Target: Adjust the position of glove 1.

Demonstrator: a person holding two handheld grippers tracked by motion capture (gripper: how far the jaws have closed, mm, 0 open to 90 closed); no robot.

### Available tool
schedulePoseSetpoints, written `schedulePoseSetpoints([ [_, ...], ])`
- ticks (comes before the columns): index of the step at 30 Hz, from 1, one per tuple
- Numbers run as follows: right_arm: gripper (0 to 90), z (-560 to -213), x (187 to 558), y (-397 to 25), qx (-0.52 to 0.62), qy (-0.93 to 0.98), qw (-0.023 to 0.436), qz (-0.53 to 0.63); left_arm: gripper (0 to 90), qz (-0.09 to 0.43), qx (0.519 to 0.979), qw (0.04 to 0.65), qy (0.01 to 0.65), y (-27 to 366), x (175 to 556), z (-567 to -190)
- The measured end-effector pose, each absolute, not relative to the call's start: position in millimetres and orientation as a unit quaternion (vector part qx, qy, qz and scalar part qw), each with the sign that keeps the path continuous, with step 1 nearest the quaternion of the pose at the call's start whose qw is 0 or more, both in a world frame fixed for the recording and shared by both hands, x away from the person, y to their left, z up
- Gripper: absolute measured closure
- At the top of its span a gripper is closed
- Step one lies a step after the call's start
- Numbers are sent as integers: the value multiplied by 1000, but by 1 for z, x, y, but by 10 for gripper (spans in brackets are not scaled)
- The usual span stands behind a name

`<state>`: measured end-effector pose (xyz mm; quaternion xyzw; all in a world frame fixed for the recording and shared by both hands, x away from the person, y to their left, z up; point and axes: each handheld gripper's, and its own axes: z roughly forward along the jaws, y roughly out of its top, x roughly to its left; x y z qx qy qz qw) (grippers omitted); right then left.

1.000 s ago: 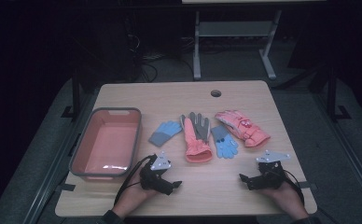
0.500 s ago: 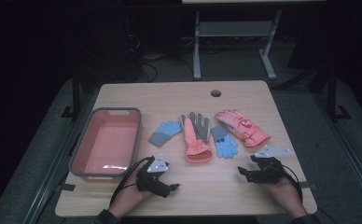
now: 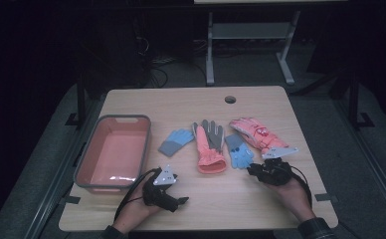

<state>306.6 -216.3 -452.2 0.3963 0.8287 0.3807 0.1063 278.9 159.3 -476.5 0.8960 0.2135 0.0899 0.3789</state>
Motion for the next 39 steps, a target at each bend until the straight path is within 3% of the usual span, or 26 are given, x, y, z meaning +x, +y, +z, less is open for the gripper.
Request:
schedulePoseSetpoints([
  [3,897,-452,315,-210,381,838,104,377,124,90,896,378,213,159,279,-476],
  [26,898,-461,352,-176,364,851,96,367,123,89,897,377,214,159,279,-476],
  [39,898,-466,348,-178,369,855,86,355,123,89,897,377,214,159,279,-476],
])
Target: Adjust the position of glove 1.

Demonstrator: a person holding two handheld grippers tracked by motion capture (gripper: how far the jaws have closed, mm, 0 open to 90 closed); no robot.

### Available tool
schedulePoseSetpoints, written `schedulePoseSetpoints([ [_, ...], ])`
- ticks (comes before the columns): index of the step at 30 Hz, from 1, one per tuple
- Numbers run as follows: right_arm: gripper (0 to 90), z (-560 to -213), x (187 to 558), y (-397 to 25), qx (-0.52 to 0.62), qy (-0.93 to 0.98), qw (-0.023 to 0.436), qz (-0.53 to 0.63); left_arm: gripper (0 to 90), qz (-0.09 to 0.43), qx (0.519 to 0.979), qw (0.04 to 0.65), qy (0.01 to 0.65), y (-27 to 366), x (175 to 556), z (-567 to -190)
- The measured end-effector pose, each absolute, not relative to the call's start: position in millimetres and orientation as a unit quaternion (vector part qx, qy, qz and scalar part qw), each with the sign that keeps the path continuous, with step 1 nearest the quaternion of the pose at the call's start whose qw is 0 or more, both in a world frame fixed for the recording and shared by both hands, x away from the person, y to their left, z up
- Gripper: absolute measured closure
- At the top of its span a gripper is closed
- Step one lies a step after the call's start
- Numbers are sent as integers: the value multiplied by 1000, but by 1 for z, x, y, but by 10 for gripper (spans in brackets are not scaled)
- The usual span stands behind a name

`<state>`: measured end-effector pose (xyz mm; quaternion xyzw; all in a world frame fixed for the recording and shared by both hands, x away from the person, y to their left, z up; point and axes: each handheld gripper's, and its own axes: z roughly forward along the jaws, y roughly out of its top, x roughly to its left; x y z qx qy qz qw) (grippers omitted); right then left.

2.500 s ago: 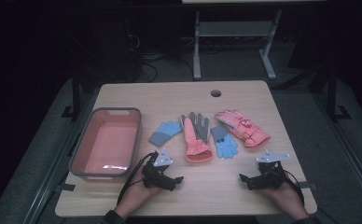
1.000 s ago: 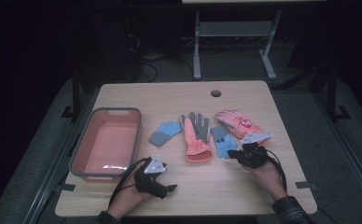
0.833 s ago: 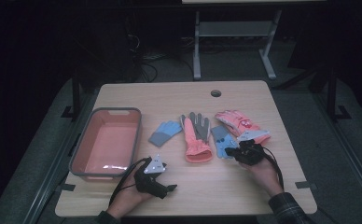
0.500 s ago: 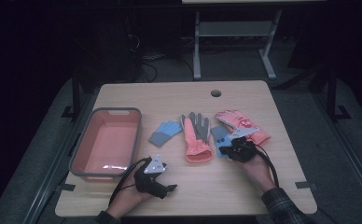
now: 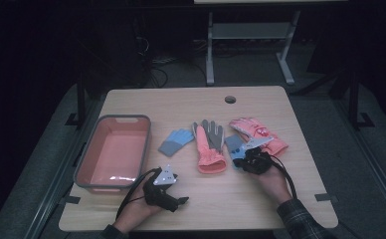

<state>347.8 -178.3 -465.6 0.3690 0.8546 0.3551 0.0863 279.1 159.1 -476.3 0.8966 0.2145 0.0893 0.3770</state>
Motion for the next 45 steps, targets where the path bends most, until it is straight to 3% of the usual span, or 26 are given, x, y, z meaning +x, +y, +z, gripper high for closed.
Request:
schedulePoseSetpoints([
  [19,898,-462,313,-202,365,864,60,341,123,90,895,379,215,159,279,-477],
  [37,898,-459,276,-237,370,866,62,330,123,90,895,380,215,159,279,-477],
  [45,898,-449,283,-232,364,858,72,356,123,91,895,379,216,159,279,-477],
])
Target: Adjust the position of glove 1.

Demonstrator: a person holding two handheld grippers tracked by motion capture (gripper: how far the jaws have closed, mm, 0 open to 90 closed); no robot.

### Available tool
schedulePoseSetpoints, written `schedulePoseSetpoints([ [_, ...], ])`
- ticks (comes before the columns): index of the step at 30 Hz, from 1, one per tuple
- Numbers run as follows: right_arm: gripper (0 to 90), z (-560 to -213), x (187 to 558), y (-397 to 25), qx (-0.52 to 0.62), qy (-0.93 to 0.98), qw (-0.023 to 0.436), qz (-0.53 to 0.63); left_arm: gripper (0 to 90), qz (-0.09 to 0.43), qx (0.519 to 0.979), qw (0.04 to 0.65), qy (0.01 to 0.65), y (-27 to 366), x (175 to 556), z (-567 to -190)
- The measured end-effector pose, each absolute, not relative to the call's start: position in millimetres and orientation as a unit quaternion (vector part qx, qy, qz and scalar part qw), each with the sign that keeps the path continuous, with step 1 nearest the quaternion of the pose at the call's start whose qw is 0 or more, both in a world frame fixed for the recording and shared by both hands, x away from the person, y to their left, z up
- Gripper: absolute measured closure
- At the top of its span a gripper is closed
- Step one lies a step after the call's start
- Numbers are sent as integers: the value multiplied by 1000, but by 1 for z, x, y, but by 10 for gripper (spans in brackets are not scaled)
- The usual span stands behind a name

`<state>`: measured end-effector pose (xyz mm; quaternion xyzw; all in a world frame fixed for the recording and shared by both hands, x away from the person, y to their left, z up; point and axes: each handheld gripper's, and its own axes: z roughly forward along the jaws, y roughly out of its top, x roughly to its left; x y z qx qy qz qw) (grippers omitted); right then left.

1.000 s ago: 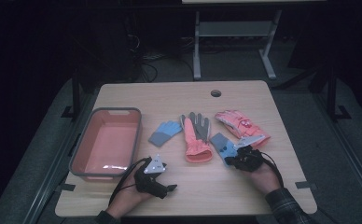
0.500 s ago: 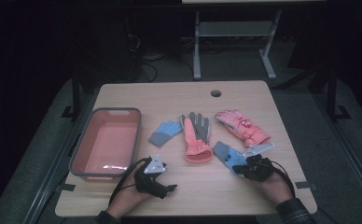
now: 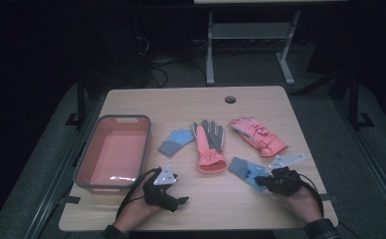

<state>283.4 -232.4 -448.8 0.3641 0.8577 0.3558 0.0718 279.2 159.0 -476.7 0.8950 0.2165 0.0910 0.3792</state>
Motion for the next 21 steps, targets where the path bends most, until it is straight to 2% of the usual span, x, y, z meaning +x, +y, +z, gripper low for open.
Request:
schedulePoseSetpoints([
  [11,898,-447,337,-198,359,855,86,365,123,92,895,378,218,159,279,-477],
  [21,898,-458,351,-186,362,859,84,352,123,92,895,378,218,159,279,-477],
])
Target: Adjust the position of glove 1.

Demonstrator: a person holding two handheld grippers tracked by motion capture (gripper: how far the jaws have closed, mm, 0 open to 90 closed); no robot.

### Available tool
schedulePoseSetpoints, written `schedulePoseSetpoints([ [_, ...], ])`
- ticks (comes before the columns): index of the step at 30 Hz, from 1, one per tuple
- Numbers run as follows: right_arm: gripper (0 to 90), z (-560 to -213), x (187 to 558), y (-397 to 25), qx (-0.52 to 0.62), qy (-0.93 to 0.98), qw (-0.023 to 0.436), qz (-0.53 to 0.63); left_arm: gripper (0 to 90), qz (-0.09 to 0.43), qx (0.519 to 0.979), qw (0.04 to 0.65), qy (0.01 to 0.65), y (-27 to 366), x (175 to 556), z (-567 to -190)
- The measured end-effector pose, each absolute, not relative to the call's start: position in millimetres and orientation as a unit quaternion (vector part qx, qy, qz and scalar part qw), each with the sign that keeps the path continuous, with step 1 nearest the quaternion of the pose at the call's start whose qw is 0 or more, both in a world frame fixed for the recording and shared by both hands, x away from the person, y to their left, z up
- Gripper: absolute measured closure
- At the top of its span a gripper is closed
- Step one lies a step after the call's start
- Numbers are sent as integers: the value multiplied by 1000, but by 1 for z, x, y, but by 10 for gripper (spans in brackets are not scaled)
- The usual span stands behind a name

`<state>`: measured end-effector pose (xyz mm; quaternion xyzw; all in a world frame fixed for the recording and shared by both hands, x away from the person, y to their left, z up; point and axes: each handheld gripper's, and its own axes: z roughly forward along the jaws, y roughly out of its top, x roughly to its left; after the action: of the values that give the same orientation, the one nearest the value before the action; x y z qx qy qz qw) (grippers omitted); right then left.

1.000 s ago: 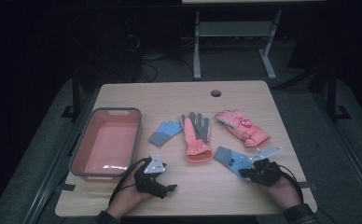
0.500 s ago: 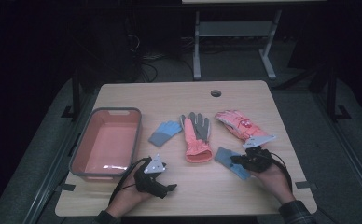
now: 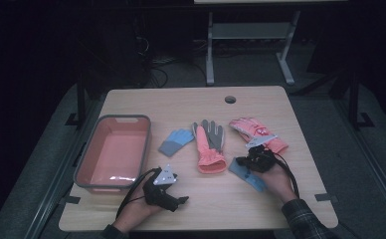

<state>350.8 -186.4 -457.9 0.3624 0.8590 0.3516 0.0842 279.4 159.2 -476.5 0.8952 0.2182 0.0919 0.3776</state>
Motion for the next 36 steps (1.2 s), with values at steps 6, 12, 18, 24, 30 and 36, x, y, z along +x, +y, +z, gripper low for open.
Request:
schedulePoseSetpoints([
  [6,898,-458,345,-184,349,865,75,353,123,92,895,378,218,159,279,-477],
  [12,898,-458,337,-181,337,871,69,350,123,92,895,378,218,159,279,-477],
  [18,898,-457,323,-175,319,878,55,352,123,92,895,378,218,159,279,-477],
  [24,898,-457,314,-165,295,886,43,355,123,92,895,377,218,159,279,-477],
  [30,898,-457,305,-144,264,896,29,357,123,92,895,377,218,159,279,-477],
  [36,898,-457,298,-129,233,904,18,359,123,92,895,378,218,159,279,-477],
])
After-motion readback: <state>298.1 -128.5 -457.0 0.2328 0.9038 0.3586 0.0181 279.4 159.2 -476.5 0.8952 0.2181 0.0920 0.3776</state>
